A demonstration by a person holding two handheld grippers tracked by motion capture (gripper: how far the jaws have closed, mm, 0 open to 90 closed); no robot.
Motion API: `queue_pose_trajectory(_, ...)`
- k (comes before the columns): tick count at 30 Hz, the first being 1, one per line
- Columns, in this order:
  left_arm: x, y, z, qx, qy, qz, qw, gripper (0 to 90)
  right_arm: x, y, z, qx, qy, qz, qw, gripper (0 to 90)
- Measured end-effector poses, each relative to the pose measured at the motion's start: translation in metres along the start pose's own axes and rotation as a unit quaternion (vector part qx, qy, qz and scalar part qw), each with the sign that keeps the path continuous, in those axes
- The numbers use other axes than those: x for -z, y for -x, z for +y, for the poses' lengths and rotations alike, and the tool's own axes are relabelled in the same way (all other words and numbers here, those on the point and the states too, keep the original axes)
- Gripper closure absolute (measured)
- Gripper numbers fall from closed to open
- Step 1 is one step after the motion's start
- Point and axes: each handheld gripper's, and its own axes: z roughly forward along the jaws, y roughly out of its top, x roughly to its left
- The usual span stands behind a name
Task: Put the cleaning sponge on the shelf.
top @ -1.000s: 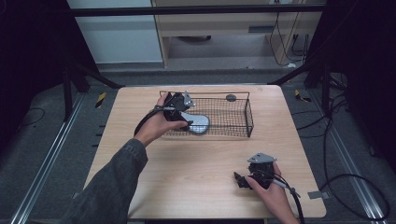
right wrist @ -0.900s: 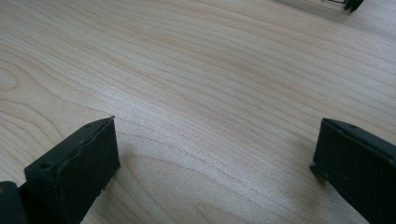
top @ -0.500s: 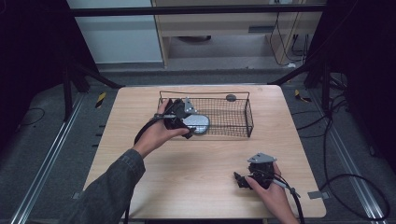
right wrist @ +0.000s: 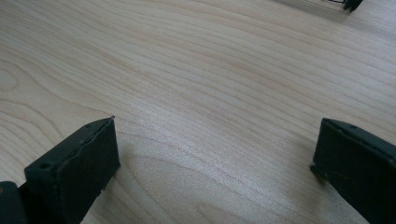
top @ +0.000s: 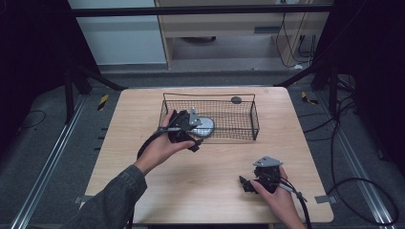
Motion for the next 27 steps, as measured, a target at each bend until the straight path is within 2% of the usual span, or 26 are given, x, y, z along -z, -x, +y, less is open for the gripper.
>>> queue_pose_trajectory(4,0.006,0.009,-0.009,0.014,0.006,-0.009,0.9998,3.5,0.0,0.0,0.0,0.001,0.0,0.0,1.0,0.5)
queue_pose_trajectory(15,0.019,0.028,-0.03,0.024,0.014,-0.015,0.9995,3.6,0.0,0.0,0.0,0.001,0.001,-0.001,1.0,0.5)
queue_pose_trajectory(22,0.025,0.036,-0.05,0.03,0.002,-0.011,0.9995,4.5,0.0,0.0,0.0,0.001,0.001,0.0,1.0,0.5)
queue_pose_trajectory(25,0.026,0.045,-0.065,0.048,0.006,-0.008,0.9988,4.5,0.0,0.0,0.0,0.001,0.001,-0.001,1.0,0.5)
queue_pose_trajectory(27,0.026,0.051,-0.073,0.058,0.009,-0.019,0.9981,4.5,0.0,0.0,0.0,0.001,0.001,0.0,1.0,0.5)
